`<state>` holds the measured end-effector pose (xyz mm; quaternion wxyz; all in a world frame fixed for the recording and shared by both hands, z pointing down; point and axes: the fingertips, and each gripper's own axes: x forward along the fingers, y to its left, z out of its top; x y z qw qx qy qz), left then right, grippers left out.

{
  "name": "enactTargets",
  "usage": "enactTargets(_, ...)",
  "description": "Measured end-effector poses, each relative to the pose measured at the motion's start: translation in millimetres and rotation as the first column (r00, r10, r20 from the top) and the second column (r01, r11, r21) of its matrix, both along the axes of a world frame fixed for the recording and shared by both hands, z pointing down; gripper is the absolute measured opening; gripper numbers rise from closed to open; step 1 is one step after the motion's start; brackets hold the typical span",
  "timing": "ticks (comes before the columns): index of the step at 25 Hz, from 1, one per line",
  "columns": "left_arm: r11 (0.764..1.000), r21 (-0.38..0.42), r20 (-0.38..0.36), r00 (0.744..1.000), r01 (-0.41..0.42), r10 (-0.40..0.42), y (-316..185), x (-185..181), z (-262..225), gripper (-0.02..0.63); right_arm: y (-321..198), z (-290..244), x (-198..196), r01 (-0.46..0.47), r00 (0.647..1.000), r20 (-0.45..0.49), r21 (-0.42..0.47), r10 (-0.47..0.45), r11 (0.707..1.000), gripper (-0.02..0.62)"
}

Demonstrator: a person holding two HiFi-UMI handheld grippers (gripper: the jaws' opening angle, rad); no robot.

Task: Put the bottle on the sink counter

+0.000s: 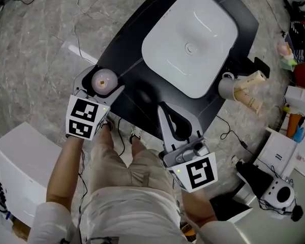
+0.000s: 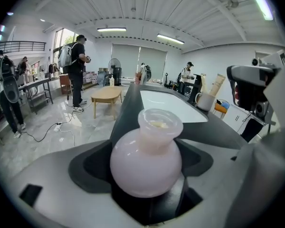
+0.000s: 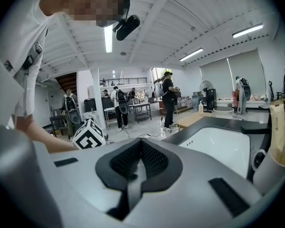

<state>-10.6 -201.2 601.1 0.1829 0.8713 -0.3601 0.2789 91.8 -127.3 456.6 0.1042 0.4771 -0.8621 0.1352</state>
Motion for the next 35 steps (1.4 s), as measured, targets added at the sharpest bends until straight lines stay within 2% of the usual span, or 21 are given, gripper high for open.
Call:
enactTargets(2, 1.000, 0.009, 0.003, 1.000, 0.006, -0.006, -0.4, 1.7, 0.2, 0.409, 0.9, -4.7, 1.7, -0.004, 1.000, -0.006, 0.005, 0.004, 1.000, 0.011)
enactTargets(5, 1.000, 0.016, -0.001, 1.000, 0.012, -0.012, 0.3, 3.6, -0.5, 0.460, 3.5, -12.0, 3.2, -0.010, 1.000, -0.013, 0.012, 0.010, 1.000, 0.011)
enactTargets(10, 0.999, 0.041, -0.031, 0.999, 0.035, -0.034, -0.3, 1.0, -6.1, 0.483, 9.9, -21.2, 2.1, -0.013, 1.000, -0.018, 0.019, 0.014, 1.000, 0.011)
enactTargets(21, 0.989, 0.075, -0.128, 0.985, 0.129, -0.119, 22.6, -15.9, -58.7, 0.485, 33.1, -54.0, 8.1, -0.016, 1.000, 0.001, 0.062, 0.016, 0.998, 0.011)
enactTargets(26, 0.982, 0.106, -0.116, 0.983, 0.156, -0.144, 40.1, -24.7, -86.2, 0.477, 44.2, -67.1, 9.0, 0.002, 1.000, 0.013, 0.065, -0.002, 0.998, 0.011)
enactTargets(30, 0.970, 0.144, -0.123, 0.977, 0.194, -0.177, 50.9, -36.9, -111.5, 0.363, 45.7, -84.6, 4.4, 0.029, 0.999, 0.020, 0.090, -0.031, 0.996, 0.011)
enactTargets(33, 0.952, 0.192, -0.136, 0.967, 0.240, -0.216, 53.9, -46.3, -132.6, 0.248, 42.0, -99.7, -0.7, 0.058, 0.998, 0.018, 0.121, -0.060, 0.991, 0.011)
enactTargets(35, 0.939, 0.217, -0.147, 0.960, 0.266, -0.238, 55.3, -51.9, -147.0, 0.200, 39.3, -110.6, -4.3, 0.075, 0.997, 0.016, 0.143, -0.078, 0.987, 0.011)
